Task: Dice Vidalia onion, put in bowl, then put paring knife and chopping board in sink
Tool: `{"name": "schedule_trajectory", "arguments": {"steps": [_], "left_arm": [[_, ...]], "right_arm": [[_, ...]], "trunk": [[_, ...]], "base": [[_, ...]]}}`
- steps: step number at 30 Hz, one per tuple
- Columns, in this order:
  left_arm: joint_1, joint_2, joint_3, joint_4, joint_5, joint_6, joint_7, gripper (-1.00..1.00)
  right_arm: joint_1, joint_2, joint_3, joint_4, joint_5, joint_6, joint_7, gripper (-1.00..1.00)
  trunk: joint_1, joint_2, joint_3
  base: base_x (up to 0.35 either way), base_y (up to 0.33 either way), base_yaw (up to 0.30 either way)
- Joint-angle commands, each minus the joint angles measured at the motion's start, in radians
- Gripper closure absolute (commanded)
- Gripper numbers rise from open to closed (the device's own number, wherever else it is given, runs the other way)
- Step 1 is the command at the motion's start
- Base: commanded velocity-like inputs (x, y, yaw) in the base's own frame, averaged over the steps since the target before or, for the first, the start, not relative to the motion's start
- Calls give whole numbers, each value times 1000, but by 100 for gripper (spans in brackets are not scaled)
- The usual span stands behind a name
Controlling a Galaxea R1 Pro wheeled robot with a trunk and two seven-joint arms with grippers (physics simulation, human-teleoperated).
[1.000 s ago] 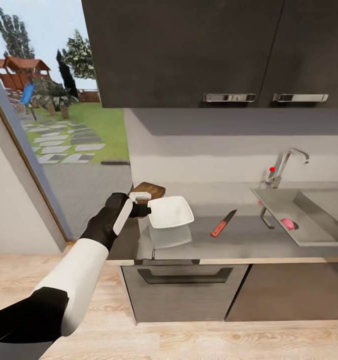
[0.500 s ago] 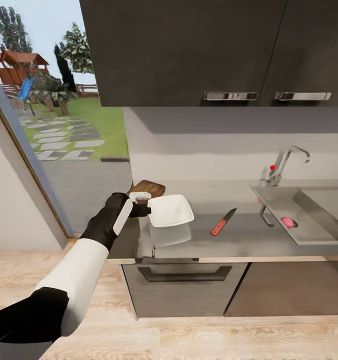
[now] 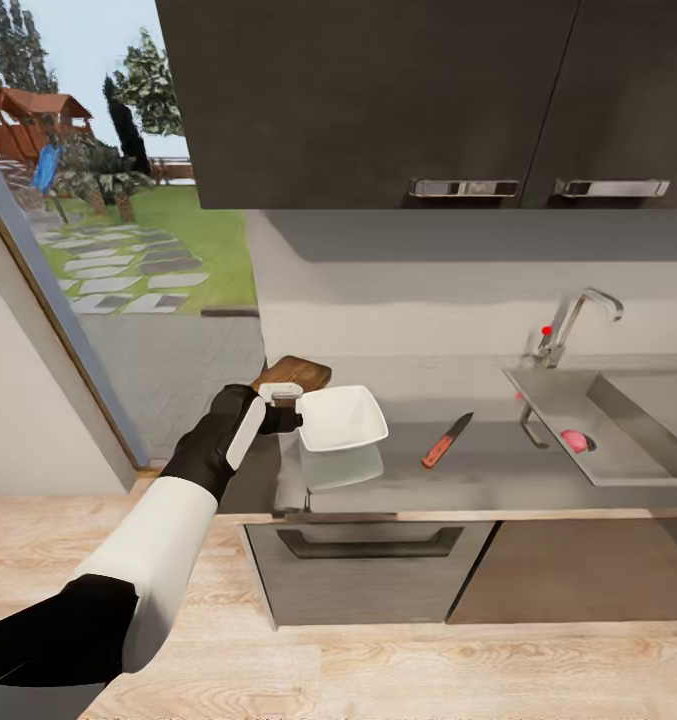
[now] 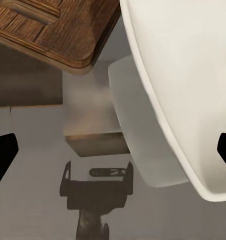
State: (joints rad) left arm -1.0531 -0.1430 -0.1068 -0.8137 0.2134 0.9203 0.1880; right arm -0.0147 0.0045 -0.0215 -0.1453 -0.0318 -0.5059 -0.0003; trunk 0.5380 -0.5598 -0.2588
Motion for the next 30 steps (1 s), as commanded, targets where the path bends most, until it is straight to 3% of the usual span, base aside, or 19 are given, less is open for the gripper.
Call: {"name": "schedule_trajectory", "arguments": {"steps": [1, 9, 30], "left_arm": [[-1, 0, -2, -1, 11, 3, 10, -100], [-1, 0, -2, -2, 11, 3, 10, -100], [-1, 0, -2, -2, 11, 3, 9, -100]], "right_arm": [[-1, 0, -2, 1, -3, -3, 0, -100], [-1, 0, -2, 1, -3, -3, 0, -100], [-1, 1, -2, 1, -3, -3, -3, -100]], "trunk": [[-4, 6, 0], [-34, 62, 12], [-34, 62, -9]], "base": [[0, 0, 0], [0, 0, 0], [14, 0, 0]]}}
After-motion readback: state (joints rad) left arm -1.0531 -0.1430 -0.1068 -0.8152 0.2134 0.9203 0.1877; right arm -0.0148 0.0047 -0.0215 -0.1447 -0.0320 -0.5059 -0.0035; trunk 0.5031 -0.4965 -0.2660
